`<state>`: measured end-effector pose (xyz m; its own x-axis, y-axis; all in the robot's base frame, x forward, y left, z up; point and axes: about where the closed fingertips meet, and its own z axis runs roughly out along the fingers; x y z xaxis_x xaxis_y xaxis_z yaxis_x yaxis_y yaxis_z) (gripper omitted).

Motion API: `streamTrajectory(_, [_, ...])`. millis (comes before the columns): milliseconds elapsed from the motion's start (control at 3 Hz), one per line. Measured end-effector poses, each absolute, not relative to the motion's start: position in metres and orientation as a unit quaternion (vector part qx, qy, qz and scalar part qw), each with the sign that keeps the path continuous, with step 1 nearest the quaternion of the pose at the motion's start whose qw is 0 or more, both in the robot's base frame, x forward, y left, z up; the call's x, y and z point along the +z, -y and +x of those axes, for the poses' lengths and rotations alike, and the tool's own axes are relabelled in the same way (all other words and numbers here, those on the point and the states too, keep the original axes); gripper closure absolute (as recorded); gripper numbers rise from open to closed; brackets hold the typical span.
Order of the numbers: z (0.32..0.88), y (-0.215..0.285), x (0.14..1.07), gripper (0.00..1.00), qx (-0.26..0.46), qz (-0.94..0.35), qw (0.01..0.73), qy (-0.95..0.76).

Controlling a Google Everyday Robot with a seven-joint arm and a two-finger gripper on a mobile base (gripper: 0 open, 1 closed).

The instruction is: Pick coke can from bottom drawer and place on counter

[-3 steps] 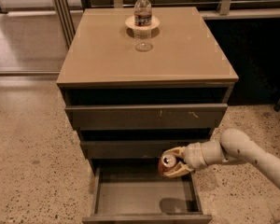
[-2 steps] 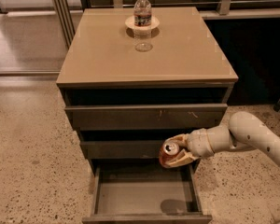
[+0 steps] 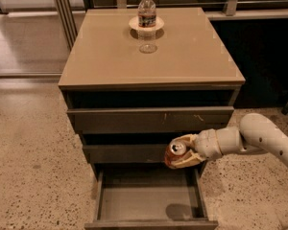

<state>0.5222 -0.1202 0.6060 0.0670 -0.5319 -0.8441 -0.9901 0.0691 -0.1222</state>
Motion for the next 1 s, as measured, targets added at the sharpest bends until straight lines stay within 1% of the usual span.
streamTrajectory(333, [0.534,0.124,0.665,1.00,0.286,-0.607,0.406,-0.620])
streamTrajectory(667, [0.550,0.131,0.746,1.00,0.264,-0.613,0.411,-0.620])
streamTrajectory(1000, [0.568,0.134,0.835,1.00,0.239,-0.626,0.396,-0.628])
